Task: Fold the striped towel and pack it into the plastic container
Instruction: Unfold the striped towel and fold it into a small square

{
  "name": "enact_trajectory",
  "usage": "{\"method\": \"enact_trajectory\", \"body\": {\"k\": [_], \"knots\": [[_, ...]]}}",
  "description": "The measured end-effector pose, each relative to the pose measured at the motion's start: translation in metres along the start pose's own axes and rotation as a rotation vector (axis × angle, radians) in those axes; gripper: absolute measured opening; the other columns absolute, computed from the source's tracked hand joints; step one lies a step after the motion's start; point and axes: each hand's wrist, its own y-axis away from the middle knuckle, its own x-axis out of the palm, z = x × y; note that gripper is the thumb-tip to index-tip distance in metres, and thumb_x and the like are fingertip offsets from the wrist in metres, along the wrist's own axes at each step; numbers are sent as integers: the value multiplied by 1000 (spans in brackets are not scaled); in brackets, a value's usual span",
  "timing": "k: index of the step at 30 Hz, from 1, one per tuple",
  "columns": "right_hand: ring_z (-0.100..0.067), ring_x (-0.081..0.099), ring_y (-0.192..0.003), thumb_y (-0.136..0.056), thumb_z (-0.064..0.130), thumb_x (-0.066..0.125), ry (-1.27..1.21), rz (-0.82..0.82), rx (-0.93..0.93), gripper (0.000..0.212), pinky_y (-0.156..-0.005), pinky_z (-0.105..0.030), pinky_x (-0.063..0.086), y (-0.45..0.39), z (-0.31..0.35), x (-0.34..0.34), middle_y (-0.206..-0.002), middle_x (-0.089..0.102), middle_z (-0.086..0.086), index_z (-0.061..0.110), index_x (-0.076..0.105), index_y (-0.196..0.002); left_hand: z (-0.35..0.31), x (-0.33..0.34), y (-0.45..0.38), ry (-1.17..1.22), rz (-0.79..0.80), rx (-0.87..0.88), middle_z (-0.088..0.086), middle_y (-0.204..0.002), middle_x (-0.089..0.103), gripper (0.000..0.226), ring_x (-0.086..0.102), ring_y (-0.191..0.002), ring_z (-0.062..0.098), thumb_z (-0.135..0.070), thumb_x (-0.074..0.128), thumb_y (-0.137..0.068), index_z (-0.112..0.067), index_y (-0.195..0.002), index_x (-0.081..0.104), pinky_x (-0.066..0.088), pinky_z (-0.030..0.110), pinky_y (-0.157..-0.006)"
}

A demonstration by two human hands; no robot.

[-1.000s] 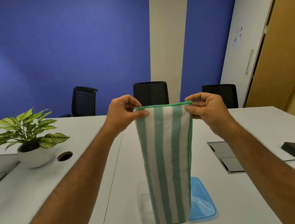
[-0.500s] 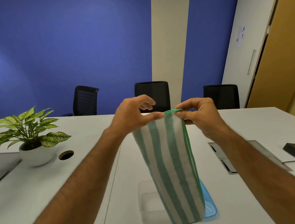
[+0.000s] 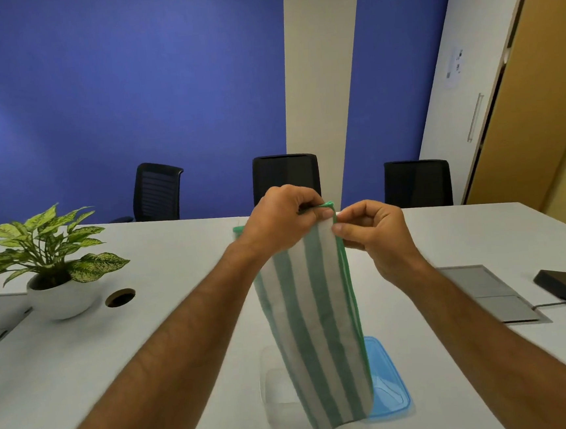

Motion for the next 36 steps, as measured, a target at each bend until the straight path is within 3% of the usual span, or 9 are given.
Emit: {"method": "enact_trajectory", "body": {"k": [2, 6, 12, 17, 21, 25, 27, 34, 36], "knots": [[-47, 69, -89, -75, -2, 77, 26, -9, 1, 14, -83, -53, 59, 4, -12, 3, -93, 72, -28, 0, 70, -87, -2, -2, -1, -46, -50, 11, -6, -78, 74, 18, 67, -71, 14, -37, 71, -87, -20, -92, 76, 59, 38, -68], [-38, 72, -83, -72, 8, 82, 97, -25, -23, 18, -82, -47, 61, 7, -33, 9, -89, 75, -18, 2, 73, -87, -6, -8, -1, -140, -68, 68, -3, -82, 75, 19, 67, -72, 15, -36, 70, -88, -18, -94, 76, 59, 37, -70], [-27, 74, -82, -80, 12, 77, 117, 137, 56, 15, -81, -40, 61, 14, -52, 19, -90, 78, -11, 2, 75, -91, -6, -16, -2, -188, -99, 153, -1, -82, 76, 20, 68, -69, 17, -34, 71, -88, -17, -94, 77, 60, 39, -68], [-31, 72, -99, -85, 16, 71, 165, 278, 124, 25, -94, -47, 56, 24, -80, 21, -105, 76, -14, 0, 74, -104, -7, -32, -5, -212, -167, 186, -2, -78, 76, 19, 64, -65, 16, -35, 72, -87, -16, -89, 77, 55, 34, -64], [-29, 71, -96, -81, 41, 69, 177, 357, 204, 49, -95, -53, 52, 33, -97, 24, -109, 74, -20, -1, 72, -106, -2, -46, -10, -264, -177, 164, -1, -74, 74, 22, 64, -67, 23, -41, 69, -86, -19, -88, 76, 56, 41, -67], [-32, 72, -97, -92, 19, 64, 203, 423, 296, 26, -94, -51, 54, 42, -116, 22, -109, 74, -20, -1, 72, -107, 1, -58, -15, -250, -209, 164, 0, -71, 73, 26, 63, -65, 25, -44, 67, -84, -20, -85, 76, 55, 42, -66], [-23, 72, -93, -91, 17, 65, 224, 458, 328, 22, -93, -49, 55, 48, -126, 21, -106, 75, -17, 3, 74, -106, 1, -64, -18, -234, -236, 171, 1, -70, 73, 26, 62, -62, 25, -43, 68, -84, -18, -84, 76, 54, 42, -64], [-16, 70, -89, -78, 58, 67, 430, 531, 363, 49, -91, -47, 55, 67, -150, 26, -104, 76, -3, 18, 76, -105, -1, -78, -25, -220, -272, 205, -1, -75, 74, 23, 64, -64, 20, -40, 70, -85, -18, -88, 77, 56, 38, -66], [-13, 68, -94, -68, 78, 57, 492, 537, 353, 75, -94, -43, 54, 72, -153, 28, -108, 74, 1, 18, 75, -108, -3, -81, -25, -217, -283, 212, -3, -76, 75, 23, 64, -64, 18, -39, 70, -85, -18, -89, 78, 55, 36, -65]]}}
